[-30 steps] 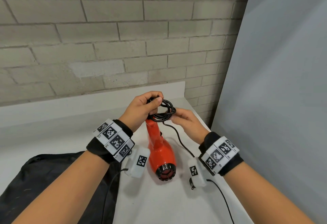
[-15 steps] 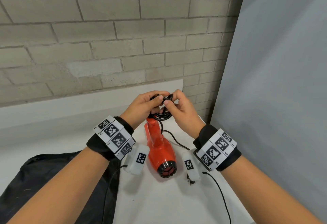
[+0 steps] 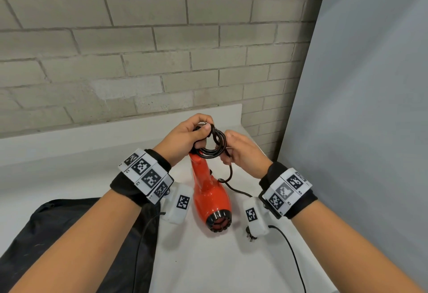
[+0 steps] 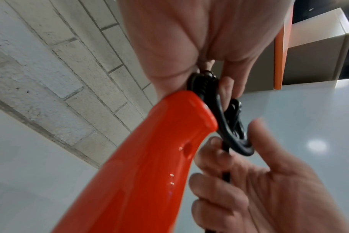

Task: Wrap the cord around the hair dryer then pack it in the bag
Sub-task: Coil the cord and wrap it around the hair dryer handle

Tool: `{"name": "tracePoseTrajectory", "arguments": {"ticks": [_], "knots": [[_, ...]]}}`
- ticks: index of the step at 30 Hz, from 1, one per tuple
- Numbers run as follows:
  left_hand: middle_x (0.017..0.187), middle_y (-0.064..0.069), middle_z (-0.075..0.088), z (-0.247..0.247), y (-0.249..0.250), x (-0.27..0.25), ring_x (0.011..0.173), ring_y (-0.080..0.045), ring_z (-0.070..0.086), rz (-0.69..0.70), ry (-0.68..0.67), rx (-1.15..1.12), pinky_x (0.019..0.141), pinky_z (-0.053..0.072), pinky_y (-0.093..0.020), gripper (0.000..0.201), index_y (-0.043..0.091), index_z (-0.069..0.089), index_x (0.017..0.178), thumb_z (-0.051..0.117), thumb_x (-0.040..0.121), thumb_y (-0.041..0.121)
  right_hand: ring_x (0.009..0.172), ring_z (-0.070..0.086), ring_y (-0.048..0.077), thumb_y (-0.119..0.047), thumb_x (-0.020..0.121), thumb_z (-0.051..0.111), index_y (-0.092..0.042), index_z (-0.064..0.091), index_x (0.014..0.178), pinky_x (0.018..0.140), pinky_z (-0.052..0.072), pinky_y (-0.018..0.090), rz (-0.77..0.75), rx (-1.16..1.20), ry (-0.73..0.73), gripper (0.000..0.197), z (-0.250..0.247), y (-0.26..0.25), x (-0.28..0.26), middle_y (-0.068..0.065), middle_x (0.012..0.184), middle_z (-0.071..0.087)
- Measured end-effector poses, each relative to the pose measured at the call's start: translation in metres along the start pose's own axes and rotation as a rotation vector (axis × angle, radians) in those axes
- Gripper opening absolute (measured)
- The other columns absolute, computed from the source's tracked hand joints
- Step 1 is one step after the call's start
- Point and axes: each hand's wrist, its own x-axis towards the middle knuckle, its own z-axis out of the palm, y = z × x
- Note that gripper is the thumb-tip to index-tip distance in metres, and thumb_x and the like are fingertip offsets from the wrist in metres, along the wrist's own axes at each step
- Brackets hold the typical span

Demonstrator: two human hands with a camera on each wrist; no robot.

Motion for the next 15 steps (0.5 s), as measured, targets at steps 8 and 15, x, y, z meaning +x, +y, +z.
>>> {"name": "tracePoseTrajectory", "arguments": {"ticks": [8,15], "knots": [[0.052,0.015,0.046,0.012,0.004,-0.001,0.042,-0.001,0.032,0.072,0.094,0.119,0.046,0.026,-0.012,0.017,0.017,0.058,0.086,0.043,0.093,0.014,0.048,0.047,-0.009,-0.009,0.093,0.047,-0.008,0.068,0.082,0.053,0.035,0.007,-0.051,-0.562,0.244,0.023,-0.008,-0.013,0.005,-0.02,0.046,0.053],[0.07,0.014,0.05,0.017,-0.001,-0.005,0.057,0.003,0.047,0.179,0.132,0.373,0.059,0.038,-0.01,0.015,0.027,0.051,0.098,0.053,0.089,0.015,0.088,0.056,0.018,-0.012,0.092,0.048,-0.003,0.068,0.097,0.071,0.032,0.013,-0.261,-0.959,0.369,0.023,-0.001,-0.053,0.003,0.01,0.094,0.065]]}}
